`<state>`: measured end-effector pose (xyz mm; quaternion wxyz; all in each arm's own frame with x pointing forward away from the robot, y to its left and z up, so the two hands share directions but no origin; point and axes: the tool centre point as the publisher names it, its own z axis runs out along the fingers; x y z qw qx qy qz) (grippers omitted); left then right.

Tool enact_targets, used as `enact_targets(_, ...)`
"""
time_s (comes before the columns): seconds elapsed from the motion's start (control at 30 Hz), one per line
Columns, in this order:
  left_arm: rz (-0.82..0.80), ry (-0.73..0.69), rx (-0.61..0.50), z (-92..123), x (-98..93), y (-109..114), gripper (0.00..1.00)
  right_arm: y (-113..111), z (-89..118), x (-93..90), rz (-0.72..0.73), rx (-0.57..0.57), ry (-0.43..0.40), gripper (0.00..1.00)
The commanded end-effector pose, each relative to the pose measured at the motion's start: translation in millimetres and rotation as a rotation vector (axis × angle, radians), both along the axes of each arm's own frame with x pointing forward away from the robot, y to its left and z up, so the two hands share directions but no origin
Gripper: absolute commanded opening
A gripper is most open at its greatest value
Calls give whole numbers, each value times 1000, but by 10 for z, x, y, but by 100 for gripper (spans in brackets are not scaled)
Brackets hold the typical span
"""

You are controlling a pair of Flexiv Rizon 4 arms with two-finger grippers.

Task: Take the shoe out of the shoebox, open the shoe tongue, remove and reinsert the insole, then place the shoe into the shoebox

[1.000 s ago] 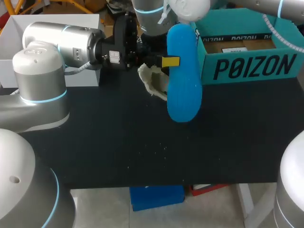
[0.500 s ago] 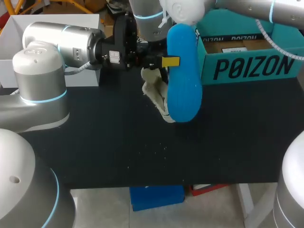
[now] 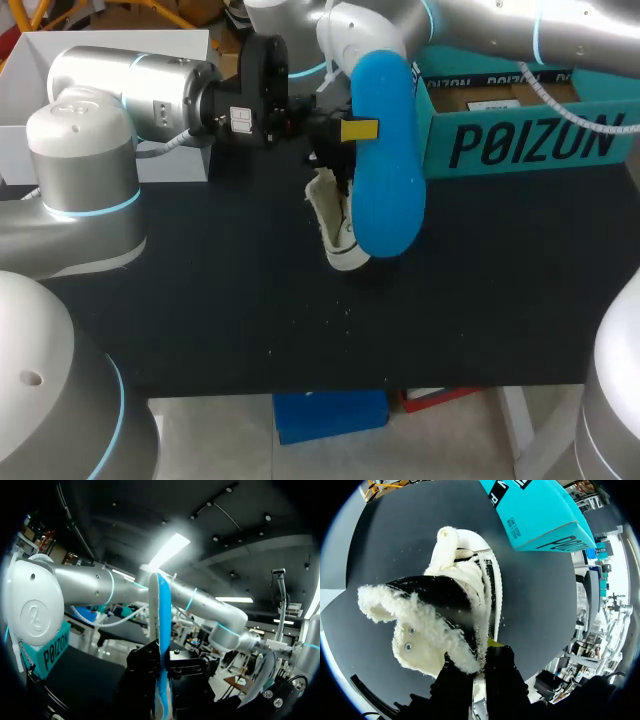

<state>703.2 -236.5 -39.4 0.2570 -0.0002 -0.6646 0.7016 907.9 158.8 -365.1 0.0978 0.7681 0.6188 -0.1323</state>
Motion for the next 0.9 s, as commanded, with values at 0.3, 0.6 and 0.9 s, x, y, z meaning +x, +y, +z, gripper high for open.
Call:
enact_targets(0.3,5,-1,0,-6,-9,-17,0,-294,-3,-111,-23,60,-43,100)
enact_targets(0.6,5,-1,0,-6,-9,-17,0,-377,358,-174,42,386,-94,100)
enact_targets(0.9,5,-1,0,-6,-9,-17,0,-417,787,-290,100,914,-249,100)
